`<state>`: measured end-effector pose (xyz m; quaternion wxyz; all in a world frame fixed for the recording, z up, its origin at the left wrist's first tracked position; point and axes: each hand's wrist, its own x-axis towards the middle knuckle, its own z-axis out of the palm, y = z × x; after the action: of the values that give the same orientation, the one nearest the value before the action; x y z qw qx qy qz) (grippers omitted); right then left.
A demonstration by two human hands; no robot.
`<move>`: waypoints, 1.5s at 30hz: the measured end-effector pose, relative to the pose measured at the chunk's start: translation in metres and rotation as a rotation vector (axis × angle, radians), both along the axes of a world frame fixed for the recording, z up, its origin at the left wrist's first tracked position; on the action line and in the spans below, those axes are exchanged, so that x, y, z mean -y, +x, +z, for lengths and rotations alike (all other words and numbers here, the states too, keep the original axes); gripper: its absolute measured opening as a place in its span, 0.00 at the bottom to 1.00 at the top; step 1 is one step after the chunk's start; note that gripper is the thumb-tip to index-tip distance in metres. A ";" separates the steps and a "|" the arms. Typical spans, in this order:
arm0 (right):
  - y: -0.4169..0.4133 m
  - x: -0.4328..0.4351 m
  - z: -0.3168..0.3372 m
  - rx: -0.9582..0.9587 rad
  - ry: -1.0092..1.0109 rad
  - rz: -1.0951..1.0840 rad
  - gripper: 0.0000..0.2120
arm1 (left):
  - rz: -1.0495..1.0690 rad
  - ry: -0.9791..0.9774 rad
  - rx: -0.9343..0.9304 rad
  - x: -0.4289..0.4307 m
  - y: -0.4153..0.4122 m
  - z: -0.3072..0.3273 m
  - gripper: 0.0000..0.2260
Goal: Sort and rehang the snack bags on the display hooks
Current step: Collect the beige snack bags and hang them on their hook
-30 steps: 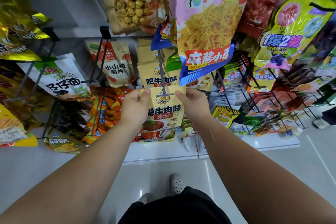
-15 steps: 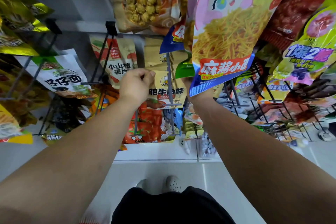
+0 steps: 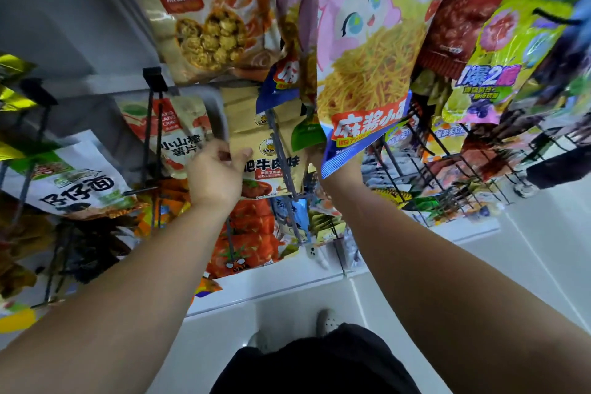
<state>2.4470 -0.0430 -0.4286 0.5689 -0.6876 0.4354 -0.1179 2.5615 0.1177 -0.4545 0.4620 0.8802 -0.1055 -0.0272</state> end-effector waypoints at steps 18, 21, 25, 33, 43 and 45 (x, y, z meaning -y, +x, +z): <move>-0.088 0.146 -0.017 0.075 -0.011 0.249 0.22 | -0.038 -0.249 -0.466 0.118 -0.181 0.014 0.13; -0.060 0.155 -0.018 0.098 -0.053 0.282 0.32 | -0.045 -0.250 -0.334 0.143 -0.188 0.041 0.13; -0.030 0.163 -0.015 0.071 -0.089 0.258 0.30 | -0.085 -0.087 -0.146 0.152 -0.184 0.053 0.11; -0.002 0.169 -0.020 -0.018 -0.195 0.278 0.17 | -0.113 -0.136 -0.057 0.142 -0.191 0.051 0.04; -0.049 0.157 -0.019 0.123 -0.439 0.338 0.13 | -0.091 -0.062 -0.047 0.139 -0.190 0.048 0.06; -0.067 0.155 -0.022 0.174 -0.473 0.365 0.11 | -0.083 -0.065 -0.051 0.139 -0.192 0.047 0.07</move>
<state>2.3802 -0.1976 -0.4506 0.4401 -0.8550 0.2149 -0.1706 2.3697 -0.0215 -0.4079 0.4914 0.8586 -0.1307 -0.0655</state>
